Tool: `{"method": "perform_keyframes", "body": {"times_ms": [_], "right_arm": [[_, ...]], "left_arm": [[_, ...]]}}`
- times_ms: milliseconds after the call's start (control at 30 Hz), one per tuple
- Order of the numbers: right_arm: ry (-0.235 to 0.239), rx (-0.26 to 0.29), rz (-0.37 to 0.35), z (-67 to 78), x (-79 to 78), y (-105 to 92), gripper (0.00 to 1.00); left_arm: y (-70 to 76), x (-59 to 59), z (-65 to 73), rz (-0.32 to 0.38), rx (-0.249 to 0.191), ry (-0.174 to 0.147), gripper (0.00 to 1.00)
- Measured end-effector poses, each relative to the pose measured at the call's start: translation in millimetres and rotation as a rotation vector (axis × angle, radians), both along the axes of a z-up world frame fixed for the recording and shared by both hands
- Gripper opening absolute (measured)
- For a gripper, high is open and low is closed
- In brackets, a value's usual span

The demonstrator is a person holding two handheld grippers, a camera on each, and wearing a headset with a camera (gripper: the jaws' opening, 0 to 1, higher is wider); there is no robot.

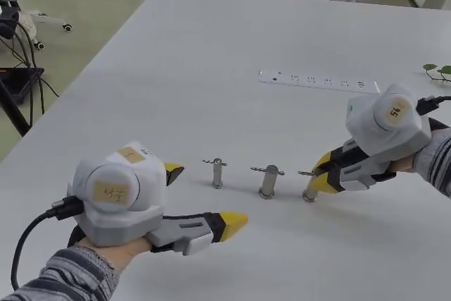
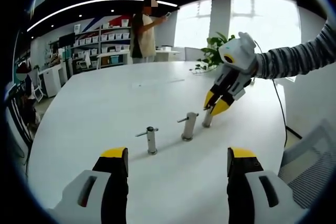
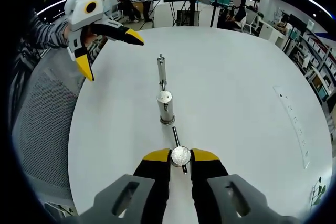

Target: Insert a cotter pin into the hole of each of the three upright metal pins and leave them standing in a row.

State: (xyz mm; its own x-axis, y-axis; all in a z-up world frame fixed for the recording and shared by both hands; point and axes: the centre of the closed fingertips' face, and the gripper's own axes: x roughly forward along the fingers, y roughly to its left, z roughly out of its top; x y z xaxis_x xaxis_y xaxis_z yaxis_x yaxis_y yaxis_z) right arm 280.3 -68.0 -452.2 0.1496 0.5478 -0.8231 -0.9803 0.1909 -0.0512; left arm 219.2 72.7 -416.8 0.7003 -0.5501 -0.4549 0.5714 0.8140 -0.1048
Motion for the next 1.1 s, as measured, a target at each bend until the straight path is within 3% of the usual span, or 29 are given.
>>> {"method": "perform_keyframes", "body": {"times_ms": [300, 567, 900, 1100], "right_arm": [[-0.008, 0.007, -0.02, -4.2, 2.3, 0.3, 0.12], [-0.023, 0.14, -0.208, 19.0, 7.6, -1.2, 0.33], [-0.053, 0.293, -0.427, 48.8, -13.2, -11.3, 0.59], [-0.069, 0.329, -0.487, 51.2, -30.2, -17.6, 0.68]], "left_arm": [[2.7, -0.1, -2.6, 0.001, 0.008, 0.011, 0.76], [5.3, 4.7, 3.8, 0.016, -0.018, 0.006, 0.76], [9.2, 3.5, 9.6, 0.015, -0.02, 0.013, 0.8], [12.6, 2.1, 13.7, 0.016, -0.028, 0.013, 0.82]]}}
